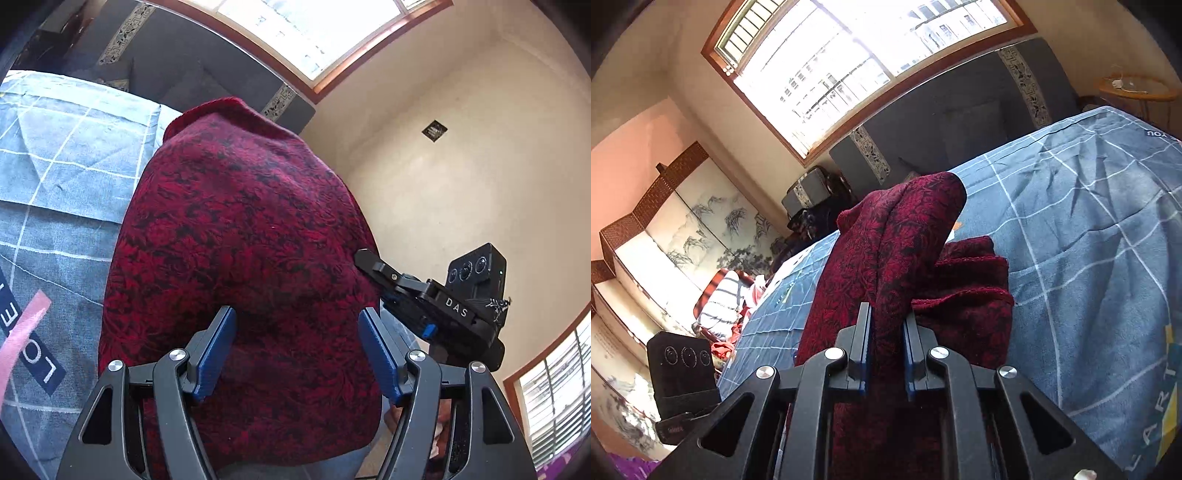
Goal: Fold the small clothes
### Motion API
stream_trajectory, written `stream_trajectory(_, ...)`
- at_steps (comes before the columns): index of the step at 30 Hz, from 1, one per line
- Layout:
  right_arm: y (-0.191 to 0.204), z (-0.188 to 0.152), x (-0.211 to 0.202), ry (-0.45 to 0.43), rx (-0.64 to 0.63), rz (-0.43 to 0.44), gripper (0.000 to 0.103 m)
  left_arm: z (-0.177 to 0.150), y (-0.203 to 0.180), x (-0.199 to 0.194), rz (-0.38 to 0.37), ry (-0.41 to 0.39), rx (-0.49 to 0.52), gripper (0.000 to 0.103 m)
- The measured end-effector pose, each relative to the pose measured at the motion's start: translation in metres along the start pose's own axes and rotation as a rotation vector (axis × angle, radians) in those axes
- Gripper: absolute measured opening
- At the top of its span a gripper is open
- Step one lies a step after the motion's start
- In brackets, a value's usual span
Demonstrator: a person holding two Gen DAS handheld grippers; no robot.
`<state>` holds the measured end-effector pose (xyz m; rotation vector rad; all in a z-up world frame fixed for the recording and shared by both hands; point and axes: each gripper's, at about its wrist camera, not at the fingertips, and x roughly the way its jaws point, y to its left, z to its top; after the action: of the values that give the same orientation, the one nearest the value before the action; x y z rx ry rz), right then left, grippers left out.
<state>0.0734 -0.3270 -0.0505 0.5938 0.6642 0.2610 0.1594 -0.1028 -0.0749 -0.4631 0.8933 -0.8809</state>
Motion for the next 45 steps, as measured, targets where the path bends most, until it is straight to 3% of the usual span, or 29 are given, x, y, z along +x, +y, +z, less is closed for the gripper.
stream_trajectory(4, -0.032, -0.033, -0.005, 0.049, 0.072, -0.068, 0.014, -0.019, 0.007, 0.029, 0.076, 0.107, 0.044, 0.069)
stream_trajectory(7, -0.059, -0.06, -0.001, 0.075, 0.165, -0.079, 0.014, -0.031, 0.003, 0.029, 0.09, 0.089, 0.103, 0.069)
stream_trajectory(10, -0.061, -0.061, -0.004, 0.052, 0.184, -0.064, 0.015, -0.032, 0.002, 0.03, 0.102, 0.096, 0.118, 0.069)
stream_trajectory(12, -0.057, -0.053, -0.004, 0.038, 0.172, -0.059, 0.021, -0.032, 0.004, 0.029, 0.099, 0.094, 0.107, 0.069)
stream_trajectory(14, -0.055, -0.046, -0.004, 0.019, 0.157, -0.095, 0.033, -0.032, 0.004, 0.029, 0.098, 0.09, 0.099, 0.069)
stream_trajectory(16, -0.056, -0.039, 0.002, 0.022, 0.143, -0.107, 0.051, -0.035, 0.002, 0.028, 0.102, 0.088, 0.107, 0.069)
stream_trajectory(18, -0.063, -0.035, 0.012, 0.052, 0.148, -0.117, 0.053, -0.037, 0.001, 0.028, 0.11, 0.088, 0.119, 0.069)
stream_trajectory(23, -0.067, -0.025, 0.024, 0.067, 0.126, -0.075, 0.053, -0.034, -0.005, 0.033, 0.109, 0.086, 0.119, 0.069)
stream_trajectory(27, -0.076, -0.021, 0.036, 0.111, 0.196, -0.021, 0.053, -0.034, -0.004, 0.032, 0.105, 0.076, 0.11, 0.069)
stream_trajectory(29, -0.071, -0.018, 0.039, 0.116, 0.177, -0.009, 0.047, -0.034, -0.004, 0.03, 0.1, 0.07, 0.103, 0.069)
stream_trajectory(30, -0.067, -0.016, 0.04, 0.121, 0.155, -0.008, 0.035, -0.035, -0.002, 0.028, 0.098, 0.064, 0.096, 0.069)
stream_trajectory(31, -0.062, -0.015, 0.042, 0.129, 0.133, -0.009, 0.029, -0.035, -0.001, 0.027, 0.095, 0.054, 0.087, 0.069)
stream_trajectory(33, -0.053, -0.011, 0.047, 0.141, 0.109, 0.011, 0.024, -0.035, 0.003, 0.023, 0.087, 0.038, 0.066, 0.07)
stream_trajectory(40, -0.033, 0.022, 0.073, 0.15, 0.036, 0.069, 0.021, -0.026, 0.015, 0.01, 0.051, 0.003, -0.037, 0.07)
stream_trajectory(45, -0.026, 0.049, 0.092, 0.124, 0.013, 0.099, 0.02, -0.018, 0.016, 0.014, 0.059, 0.008, -0.037, 0.07)
